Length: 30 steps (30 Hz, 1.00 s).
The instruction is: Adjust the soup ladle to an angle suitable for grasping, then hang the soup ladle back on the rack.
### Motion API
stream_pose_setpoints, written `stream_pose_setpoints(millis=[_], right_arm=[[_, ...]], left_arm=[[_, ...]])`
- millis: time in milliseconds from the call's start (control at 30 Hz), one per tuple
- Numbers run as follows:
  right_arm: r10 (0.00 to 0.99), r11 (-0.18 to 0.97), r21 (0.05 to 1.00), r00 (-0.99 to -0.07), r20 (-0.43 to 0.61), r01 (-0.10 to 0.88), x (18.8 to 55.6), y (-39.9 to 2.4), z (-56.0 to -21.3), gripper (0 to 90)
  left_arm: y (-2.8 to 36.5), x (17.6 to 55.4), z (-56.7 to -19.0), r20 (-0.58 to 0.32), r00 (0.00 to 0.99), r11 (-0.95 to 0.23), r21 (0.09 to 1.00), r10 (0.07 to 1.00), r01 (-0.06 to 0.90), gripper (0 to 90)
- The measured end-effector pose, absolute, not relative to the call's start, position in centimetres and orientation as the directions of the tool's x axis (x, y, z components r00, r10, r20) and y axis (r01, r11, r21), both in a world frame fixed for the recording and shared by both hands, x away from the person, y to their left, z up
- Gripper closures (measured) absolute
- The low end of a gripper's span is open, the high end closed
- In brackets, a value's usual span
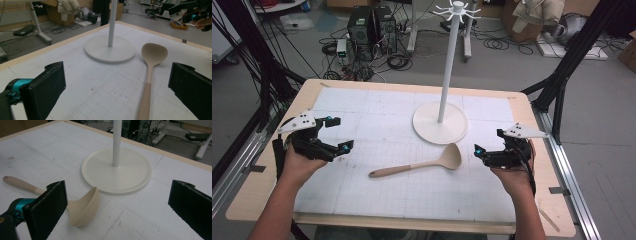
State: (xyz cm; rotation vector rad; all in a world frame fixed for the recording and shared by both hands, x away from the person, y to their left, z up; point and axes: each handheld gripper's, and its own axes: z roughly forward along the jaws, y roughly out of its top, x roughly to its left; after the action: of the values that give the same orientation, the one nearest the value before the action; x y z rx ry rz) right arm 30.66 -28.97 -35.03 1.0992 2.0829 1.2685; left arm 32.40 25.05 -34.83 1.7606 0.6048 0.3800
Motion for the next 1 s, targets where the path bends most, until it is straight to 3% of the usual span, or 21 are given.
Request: stream_pose_setpoints(millis=[533,1000], right_arm=[[0.782,0.295,0.879,-0.624,0.003,0.375,31.4,-27.2,-34.4,1.2],[0.613,0.499,0.799,-0.788,-0.053,0.335,35.2,-17.0,-34.6,1.2]], left_arm=[[26.0,31.9,-34.8,-0.050,0.806,-0.167,0.969,0.589,0.182,1.7],[29.0,30.7,-35.5,-0.056,0.769,-0.169,0.963,0.637,0.209,1.7]])
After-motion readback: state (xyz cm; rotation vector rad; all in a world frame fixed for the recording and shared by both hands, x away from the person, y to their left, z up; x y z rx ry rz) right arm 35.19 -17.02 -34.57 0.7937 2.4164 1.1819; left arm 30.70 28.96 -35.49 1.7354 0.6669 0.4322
